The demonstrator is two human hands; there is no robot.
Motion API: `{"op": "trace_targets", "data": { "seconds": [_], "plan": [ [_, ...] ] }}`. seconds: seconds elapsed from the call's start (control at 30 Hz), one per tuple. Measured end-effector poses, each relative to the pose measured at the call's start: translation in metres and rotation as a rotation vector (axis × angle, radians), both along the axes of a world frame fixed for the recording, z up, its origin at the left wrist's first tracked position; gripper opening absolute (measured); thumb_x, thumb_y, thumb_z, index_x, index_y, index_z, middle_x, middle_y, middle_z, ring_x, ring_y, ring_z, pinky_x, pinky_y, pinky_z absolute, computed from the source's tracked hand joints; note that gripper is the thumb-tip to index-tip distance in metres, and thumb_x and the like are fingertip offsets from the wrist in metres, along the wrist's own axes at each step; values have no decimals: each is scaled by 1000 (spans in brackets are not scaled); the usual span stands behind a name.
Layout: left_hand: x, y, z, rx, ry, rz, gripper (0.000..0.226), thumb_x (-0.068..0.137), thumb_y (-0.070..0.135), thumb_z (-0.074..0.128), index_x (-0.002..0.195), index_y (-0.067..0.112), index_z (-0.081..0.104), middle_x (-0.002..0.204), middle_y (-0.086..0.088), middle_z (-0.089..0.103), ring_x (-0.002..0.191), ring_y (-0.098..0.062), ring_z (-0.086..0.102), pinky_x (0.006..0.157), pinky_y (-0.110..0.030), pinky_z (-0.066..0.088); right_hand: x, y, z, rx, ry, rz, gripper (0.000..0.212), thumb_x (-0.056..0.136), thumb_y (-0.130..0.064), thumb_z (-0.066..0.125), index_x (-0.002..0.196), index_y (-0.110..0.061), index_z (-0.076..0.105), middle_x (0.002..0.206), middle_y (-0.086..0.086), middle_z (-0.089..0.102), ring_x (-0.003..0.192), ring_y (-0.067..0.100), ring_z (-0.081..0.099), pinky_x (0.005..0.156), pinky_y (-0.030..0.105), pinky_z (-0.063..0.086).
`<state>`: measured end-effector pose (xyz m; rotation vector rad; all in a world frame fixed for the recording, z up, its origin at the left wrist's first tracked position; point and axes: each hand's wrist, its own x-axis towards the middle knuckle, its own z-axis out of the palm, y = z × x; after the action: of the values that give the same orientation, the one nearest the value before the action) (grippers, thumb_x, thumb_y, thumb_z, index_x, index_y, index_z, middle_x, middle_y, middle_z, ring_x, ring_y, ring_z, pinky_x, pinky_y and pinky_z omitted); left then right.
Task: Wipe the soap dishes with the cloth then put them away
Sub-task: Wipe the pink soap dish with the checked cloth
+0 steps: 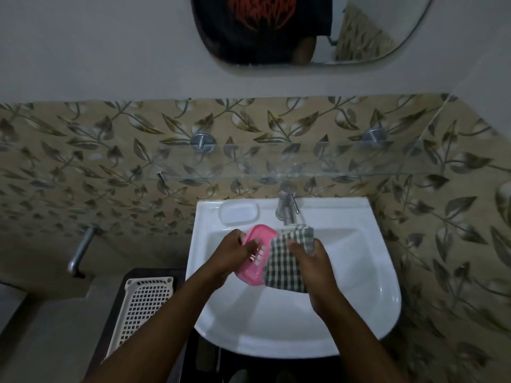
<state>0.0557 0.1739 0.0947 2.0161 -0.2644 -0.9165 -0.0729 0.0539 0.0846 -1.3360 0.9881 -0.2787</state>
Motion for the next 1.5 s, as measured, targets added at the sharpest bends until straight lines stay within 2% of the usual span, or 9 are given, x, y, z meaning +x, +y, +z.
{"op": "trace_targets", "data": {
  "seconds": [0.2, 0.4, 0.6, 0.73, 0.87, 1.0, 1.13, 1.27, 1.5],
  "plan": [
    [-8, -8, 6, 115, -413, -58, 20, 88, 23, 61, 99, 6, 59, 95, -8, 63, 81, -23, 63, 62, -27, 49, -41, -19, -2, -30, 8, -152, 32, 91, -33, 65, 117, -18, 55, 110, 6, 66, 97, 24, 64, 80, 38, 55],
    [-12, -32, 21, 134, -726, -295, 16, 79, 6, 63, 74, 10, 48, 86, -4, 55, 76, -25, 55, 53, -20, 35, -63, -34, 5, -48, -6, -256, 29, 92, -33, 64, 115, -19, 54, 109, 3, 63, 95, 20, 61, 73, 31, 49],
    [-20, -40, 16, 151, -963, -506, 8, 80, 0, 58, 84, 5, 55, 131, -13, 60, 103, -33, 63, 77, -34, 52, -72, -39, 9, -56, -12, -306, 32, 91, -34, 65, 116, -18, 55, 108, 2, 64, 94, 19, 63, 70, 30, 49],
    [-20, -36, 12, 58, -544, -241, 13, 82, 4, 61, 95, 7, 61, 95, -14, 67, 86, -31, 65, 73, -41, 54, -74, -38, 13, -50, -24, -305, 32, 90, -35, 66, 114, -18, 55, 106, 2, 65, 93, 19, 64, 71, 32, 51],
    [-21, -18, 5, -357, 416, 126, 56, 73, -13, 60, 127, 2, 52, 119, -25, 61, 112, -42, 58, 93, -54, 51, -71, -34, 25, -75, -64, -233, 39, 85, -35, 72, 116, -20, 54, 107, 0, 66, 96, 19, 65, 77, 35, 55],
    [-36, -11, -1, -727, 866, 145, 82, 58, -13, 65, 136, -6, 41, 133, -31, 53, 122, -47, 53, 105, -65, 36, -62, -27, 44, -146, -91, -137, 39, 82, -33, 75, 113, -23, 54, 104, -2, 66, 95, 18, 66, 83, 40, 57],
    [-54, -8, 4, -954, 963, 174, 82, 56, 3, 79, 132, -3, 49, 122, -27, 62, 106, -39, 62, 99, -51, 45, -53, -20, 62, -280, -79, -3, 32, 85, -31, 72, 110, -23, 53, 100, -5, 67, 90, 13, 66, 73, 32, 57],
    [-56, -9, 2, -985, 1027, 254, 85, 67, 61, 73, 131, 7, 57, 114, -20, 64, 104, -35, 60, 100, -49, 46, -50, -16, 79, -481, 26, 157, 26, 87, -31, 69, 106, -23, 53, 92, -13, 64, 84, 9, 64, 63, 20, 47],
    [-67, -20, 12, -995, 1007, 197, 82, 79, 74, 48, 131, 11, 59, 128, -21, 60, 115, -37, 57, 107, -55, 35, -21, 7, 115, -1368, 167, 360, 16, 89, -28, 65, 103, -30, 69, 95, -7, 70, 84, 16, 64, 66, 27, 48]
  ]
}}
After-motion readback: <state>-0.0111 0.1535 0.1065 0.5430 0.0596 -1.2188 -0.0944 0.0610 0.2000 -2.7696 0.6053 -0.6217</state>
